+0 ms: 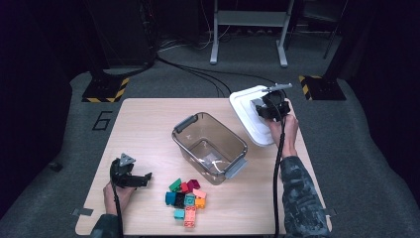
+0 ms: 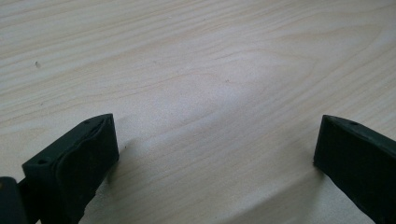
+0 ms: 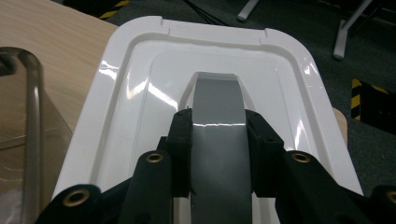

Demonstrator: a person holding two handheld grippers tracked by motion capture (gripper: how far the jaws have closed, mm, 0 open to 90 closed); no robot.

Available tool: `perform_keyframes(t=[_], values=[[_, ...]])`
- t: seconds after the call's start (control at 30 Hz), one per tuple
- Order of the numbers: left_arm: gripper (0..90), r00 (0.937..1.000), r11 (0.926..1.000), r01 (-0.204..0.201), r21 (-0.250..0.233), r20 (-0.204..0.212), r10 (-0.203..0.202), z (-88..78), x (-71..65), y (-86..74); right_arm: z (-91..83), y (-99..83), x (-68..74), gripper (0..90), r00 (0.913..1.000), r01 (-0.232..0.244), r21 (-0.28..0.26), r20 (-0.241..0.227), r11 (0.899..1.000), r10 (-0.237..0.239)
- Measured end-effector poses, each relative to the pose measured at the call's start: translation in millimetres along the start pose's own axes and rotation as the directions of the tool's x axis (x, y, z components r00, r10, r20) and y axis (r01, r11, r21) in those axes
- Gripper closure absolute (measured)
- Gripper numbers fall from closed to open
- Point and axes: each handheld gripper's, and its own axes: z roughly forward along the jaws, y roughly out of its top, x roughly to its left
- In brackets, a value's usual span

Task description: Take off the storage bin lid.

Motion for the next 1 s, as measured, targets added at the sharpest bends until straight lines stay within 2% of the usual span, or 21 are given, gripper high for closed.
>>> perform_keyframes(t=[0.23, 0.4, 0.57, 0.77, 1.0], values=[[0.0, 1.0, 1.0, -0.002, 0.0, 0.001, 0.002, 0.0, 0.1, 0.0, 22.5, -13.4, -8.4, 66.8, 0.9985, -0.051, 0.026, 0.021, 0.998, 0.051], [0.0, 1.0, 1.0, -0.002, 0.0, 0.002, 0.002, 0.0, 0.1, 0.0, 32.3, -18.8, -11.3, 66.8, 0.9974, -0.065, 0.049, 0.037, 0.997, 0.063], [0.0, 1.0, 1.0, -0.003, 0.0, 0.002, 0.003, 0.0, 0.1, 0.0, 41.8, -24.8, -9.0, 66.8, 0.996, -0.074, 0.067, 0.055, 0.995, 0.071], [0.0, 1.0, 1.0, -0.003, 0.0, 0.002, 0.003, -0.1, 0.0, -0.1, 53.4, -30.3, -7.9, 66.8, 0.994, -0.098, 0.087, 0.056, 0.991, 0.094], [0.0, 1.0, 1.0, -0.003, 0.0, 0.002, 0.003, -0.1, 0.0, -0.1, 70.3, -43.3, -5.6, 66.8, 0.993, -0.105, 0.108, 0.066, 0.989, 0.098]])
